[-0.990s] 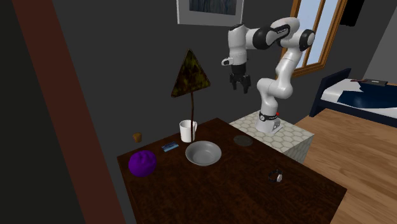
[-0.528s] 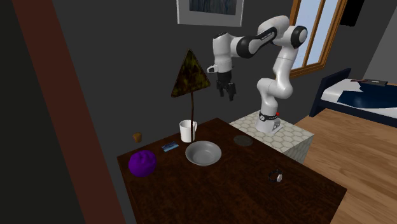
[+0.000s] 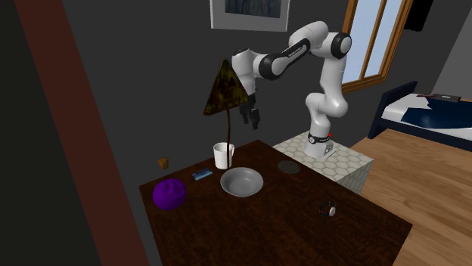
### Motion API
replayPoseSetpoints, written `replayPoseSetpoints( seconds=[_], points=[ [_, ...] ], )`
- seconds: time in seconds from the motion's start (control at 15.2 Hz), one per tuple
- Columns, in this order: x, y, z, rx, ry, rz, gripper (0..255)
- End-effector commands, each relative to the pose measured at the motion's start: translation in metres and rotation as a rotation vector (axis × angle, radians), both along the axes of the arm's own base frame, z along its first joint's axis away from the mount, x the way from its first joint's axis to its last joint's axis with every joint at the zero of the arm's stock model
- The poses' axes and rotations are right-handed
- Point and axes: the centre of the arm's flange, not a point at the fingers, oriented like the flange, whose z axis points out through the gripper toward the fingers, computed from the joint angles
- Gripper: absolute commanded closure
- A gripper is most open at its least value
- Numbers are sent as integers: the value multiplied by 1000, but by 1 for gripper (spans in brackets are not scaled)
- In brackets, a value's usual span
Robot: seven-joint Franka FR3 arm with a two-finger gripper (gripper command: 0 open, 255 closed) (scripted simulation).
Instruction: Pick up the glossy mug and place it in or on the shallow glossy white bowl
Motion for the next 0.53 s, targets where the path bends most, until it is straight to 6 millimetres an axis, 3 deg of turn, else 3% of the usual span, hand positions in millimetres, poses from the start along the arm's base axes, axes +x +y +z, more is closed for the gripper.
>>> replayPoseSetpoints(
  seconds=[0.0,0.46],
  points=[
    [22,-9,-14,0,-5,-6,0],
    [102,-34,-48,2,-20,-26,0]
  ],
)
